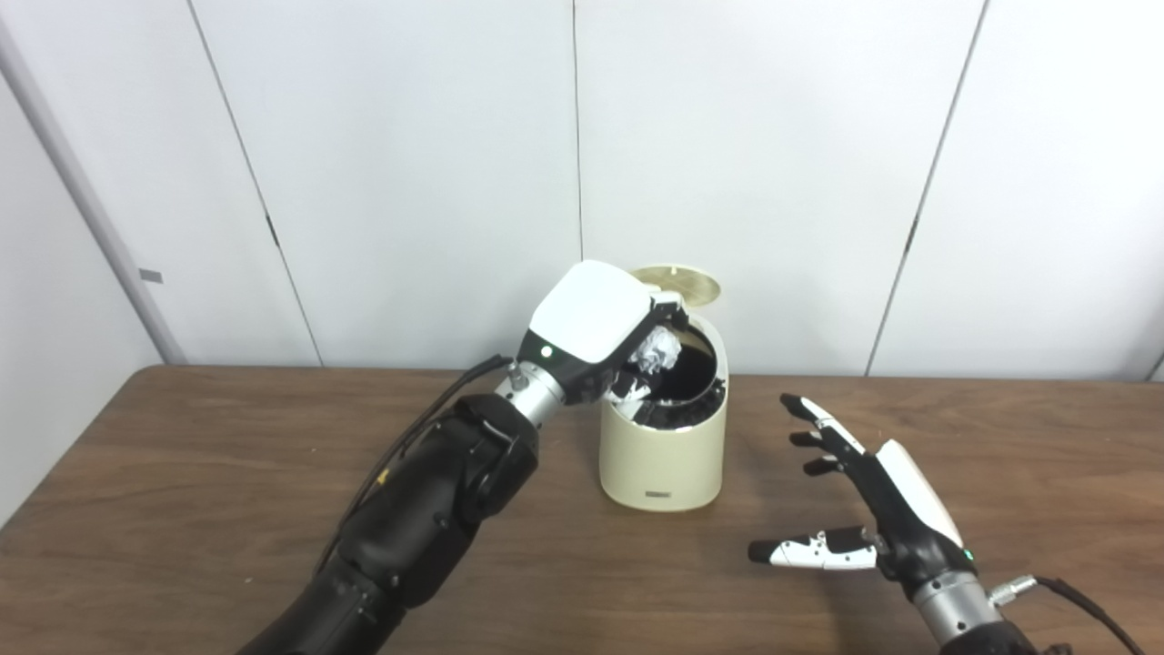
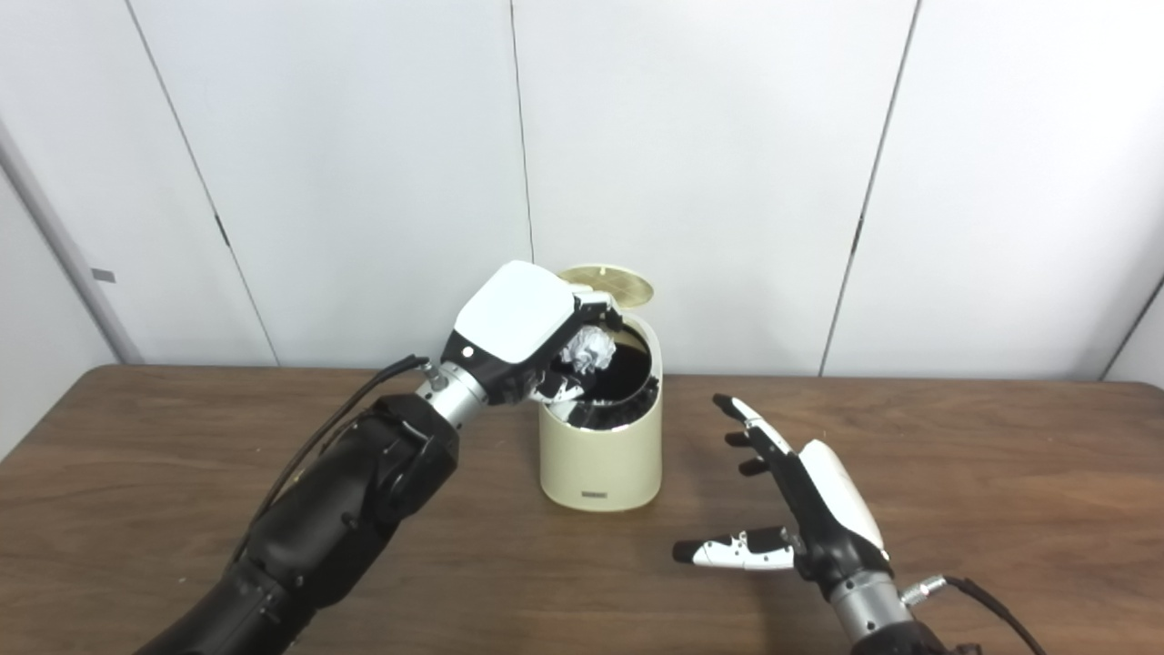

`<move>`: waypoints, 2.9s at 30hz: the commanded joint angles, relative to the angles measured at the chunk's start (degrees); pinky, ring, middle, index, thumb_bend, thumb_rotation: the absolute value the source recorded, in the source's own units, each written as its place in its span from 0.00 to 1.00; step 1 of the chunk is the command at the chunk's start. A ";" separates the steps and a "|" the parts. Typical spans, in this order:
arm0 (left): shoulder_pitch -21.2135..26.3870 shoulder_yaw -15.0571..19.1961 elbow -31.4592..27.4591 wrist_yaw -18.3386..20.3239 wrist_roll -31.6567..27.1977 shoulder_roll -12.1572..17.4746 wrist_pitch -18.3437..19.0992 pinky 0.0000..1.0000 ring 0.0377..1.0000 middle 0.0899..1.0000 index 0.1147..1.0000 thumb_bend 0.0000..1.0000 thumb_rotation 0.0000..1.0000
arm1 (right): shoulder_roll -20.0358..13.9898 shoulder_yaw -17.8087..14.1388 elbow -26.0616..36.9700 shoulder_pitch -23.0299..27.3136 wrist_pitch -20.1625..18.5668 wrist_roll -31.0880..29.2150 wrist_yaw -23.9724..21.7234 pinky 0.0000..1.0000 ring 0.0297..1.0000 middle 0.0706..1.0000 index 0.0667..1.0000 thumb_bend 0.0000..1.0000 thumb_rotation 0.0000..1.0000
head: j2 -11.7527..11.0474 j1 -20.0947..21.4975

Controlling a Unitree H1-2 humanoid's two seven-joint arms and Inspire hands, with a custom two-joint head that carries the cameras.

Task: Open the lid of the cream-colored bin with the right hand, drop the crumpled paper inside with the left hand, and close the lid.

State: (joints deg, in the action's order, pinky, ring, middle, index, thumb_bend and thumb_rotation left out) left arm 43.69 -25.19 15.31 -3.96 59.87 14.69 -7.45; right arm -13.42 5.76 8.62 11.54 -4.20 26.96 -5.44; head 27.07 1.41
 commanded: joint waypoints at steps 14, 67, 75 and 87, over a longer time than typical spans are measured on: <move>1.45 1.89 -4.60 2.29 -1.89 0.43 0.67 0.45 0.52 0.57 0.61 0.90 0.08 | 0.14 -0.29 2.02 1.25 0.89 -0.89 0.90 0.71 0.83 0.91 0.91 0.85 0.22 | 0.36 -0.14; -27.26 23.00 -25.19 1.94 -44.21 -8.47 -1.14 0.55 0.68 0.75 0.75 0.65 0.19 | -3.32 -0.62 -2.68 15.37 5.21 0.01 2.63 0.75 0.86 0.89 0.86 0.75 0.50 | -2.26 -0.08; -32.00 23.64 -24.29 3.11 -48.03 -8.39 -0.43 0.58 0.69 0.74 0.75 0.64 0.16 | -4.37 1.91 -1.86 22.06 4.38 1.74 -1.10 0.66 0.80 0.87 0.87 0.72 0.53 | -3.01 0.03; -35.68 23.99 -21.93 4.04 -48.13 -7.69 0.48 0.64 0.73 0.77 0.78 0.64 0.17 | -4.80 4.48 -0.19 28.07 -0.87 5.20 -6.93 0.64 0.83 0.88 0.86 0.74 0.60 | -3.21 -0.21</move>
State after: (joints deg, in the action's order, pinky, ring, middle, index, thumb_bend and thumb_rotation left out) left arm 7.36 -1.59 -6.05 0.31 11.84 6.40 -6.37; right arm -17.52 10.57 6.06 36.09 -4.85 31.56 -12.09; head 23.82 1.14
